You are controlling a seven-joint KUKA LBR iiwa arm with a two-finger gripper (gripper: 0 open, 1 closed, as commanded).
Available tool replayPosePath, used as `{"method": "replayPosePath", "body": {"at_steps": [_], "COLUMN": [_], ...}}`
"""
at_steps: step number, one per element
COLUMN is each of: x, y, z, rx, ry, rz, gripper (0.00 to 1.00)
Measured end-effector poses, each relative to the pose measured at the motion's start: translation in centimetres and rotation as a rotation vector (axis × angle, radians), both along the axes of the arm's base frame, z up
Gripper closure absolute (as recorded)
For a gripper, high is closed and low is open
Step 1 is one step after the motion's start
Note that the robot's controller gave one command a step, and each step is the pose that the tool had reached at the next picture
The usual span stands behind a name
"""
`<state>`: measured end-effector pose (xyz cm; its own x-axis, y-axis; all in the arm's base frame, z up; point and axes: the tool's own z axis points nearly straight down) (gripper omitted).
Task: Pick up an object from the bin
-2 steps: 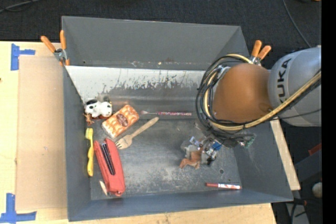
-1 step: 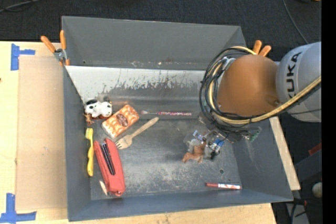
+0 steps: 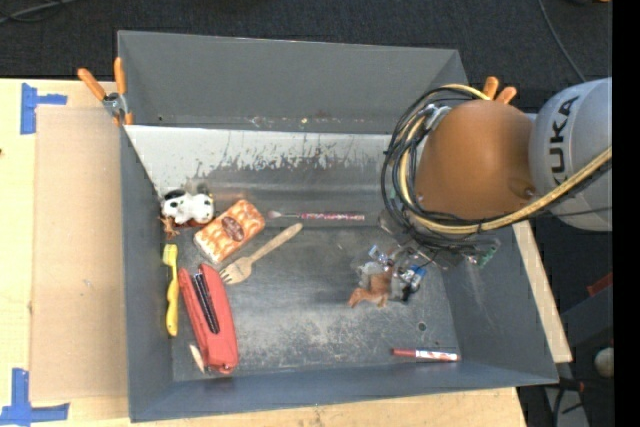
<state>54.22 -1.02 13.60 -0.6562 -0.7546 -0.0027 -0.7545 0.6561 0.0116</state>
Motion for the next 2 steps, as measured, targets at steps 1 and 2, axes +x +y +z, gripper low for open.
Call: {"method": "replayPosePath", "body": {"at_steps": [1, 2], "x": [-0.1, 0.0], "y": [0.1, 0.1], "z": [1.9, 4.6], "rx": [0.001, 0.001], "ry": [0.006, 0.002], "rz": [-0.003, -0.003], "gripper": [1.00, 1.00]}}
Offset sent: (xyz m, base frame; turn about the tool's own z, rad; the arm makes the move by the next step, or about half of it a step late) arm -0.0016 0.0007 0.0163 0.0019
